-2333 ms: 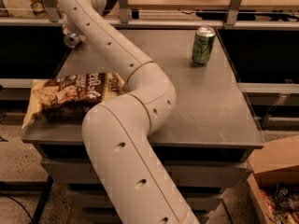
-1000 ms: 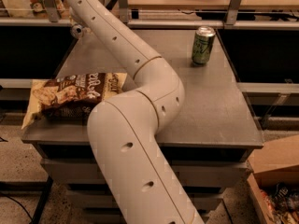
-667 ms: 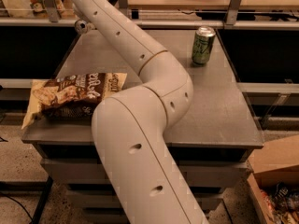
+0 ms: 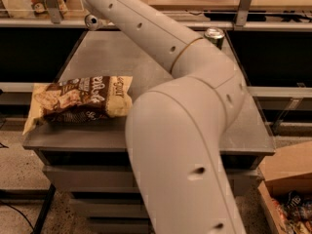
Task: Place redbull can upright
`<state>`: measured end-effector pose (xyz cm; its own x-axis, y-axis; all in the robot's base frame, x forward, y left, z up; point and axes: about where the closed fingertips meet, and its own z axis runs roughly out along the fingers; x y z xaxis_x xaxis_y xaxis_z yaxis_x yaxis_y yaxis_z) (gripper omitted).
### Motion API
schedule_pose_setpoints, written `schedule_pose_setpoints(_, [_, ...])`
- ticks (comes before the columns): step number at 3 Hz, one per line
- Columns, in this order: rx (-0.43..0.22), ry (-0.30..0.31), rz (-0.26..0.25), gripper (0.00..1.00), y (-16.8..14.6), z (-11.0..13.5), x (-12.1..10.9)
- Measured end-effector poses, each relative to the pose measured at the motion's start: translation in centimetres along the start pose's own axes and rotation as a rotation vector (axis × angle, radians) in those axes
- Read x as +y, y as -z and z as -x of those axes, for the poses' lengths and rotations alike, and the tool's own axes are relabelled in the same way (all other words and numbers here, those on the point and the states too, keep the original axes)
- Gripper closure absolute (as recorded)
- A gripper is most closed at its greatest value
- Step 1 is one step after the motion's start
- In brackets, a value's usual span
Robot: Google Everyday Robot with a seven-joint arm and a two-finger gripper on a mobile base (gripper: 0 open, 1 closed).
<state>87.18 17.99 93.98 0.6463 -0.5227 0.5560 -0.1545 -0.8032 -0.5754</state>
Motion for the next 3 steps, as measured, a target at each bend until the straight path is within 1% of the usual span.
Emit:
schedule_pose_setpoints(1, [0.044, -0.062, -0.013, 0.54, 4.6, -0.1, 0.4])
schedule_pose_setpoints(2, [0.080, -0.109, 0.001, 0.50, 8.8, 1.3, 1.5])
schedule_pose_setpoints(3, [0.053, -0.102, 0.048, 0.67, 7.8, 4.1, 3.5])
